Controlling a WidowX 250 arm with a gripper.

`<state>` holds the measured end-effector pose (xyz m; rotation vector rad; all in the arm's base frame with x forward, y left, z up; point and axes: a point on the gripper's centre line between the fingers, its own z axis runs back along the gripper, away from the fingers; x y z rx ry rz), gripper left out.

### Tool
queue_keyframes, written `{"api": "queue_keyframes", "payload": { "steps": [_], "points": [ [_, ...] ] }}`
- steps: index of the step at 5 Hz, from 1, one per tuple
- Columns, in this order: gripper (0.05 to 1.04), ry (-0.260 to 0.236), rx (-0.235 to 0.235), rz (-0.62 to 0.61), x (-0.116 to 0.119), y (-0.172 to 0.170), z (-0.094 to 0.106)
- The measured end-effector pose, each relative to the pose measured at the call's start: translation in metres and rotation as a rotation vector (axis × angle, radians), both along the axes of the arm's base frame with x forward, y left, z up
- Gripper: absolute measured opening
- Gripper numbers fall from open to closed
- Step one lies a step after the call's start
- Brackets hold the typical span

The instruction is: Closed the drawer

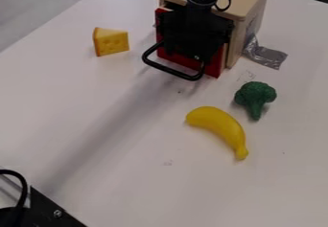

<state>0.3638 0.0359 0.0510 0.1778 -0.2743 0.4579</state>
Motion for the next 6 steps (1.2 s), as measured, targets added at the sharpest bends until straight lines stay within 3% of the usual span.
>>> {"api": "queue_keyframes", "payload": {
  "steps": [2, 4, 5, 6],
  "points": [
    [0.999, -0.023, 0.000, 0.019, 0.014, 0.007, -0.001],
    [0.999, -0.016, -0.032, 0.045, 0.024, 0.010, 0.001],
    [1.000, 0.006, -0.051, 0.060, 0.006, 0.012, -0.001],
    [0.998, 0.070, -0.079, 0.072, -0.022, 0.017, 0.003]
  ]
}}
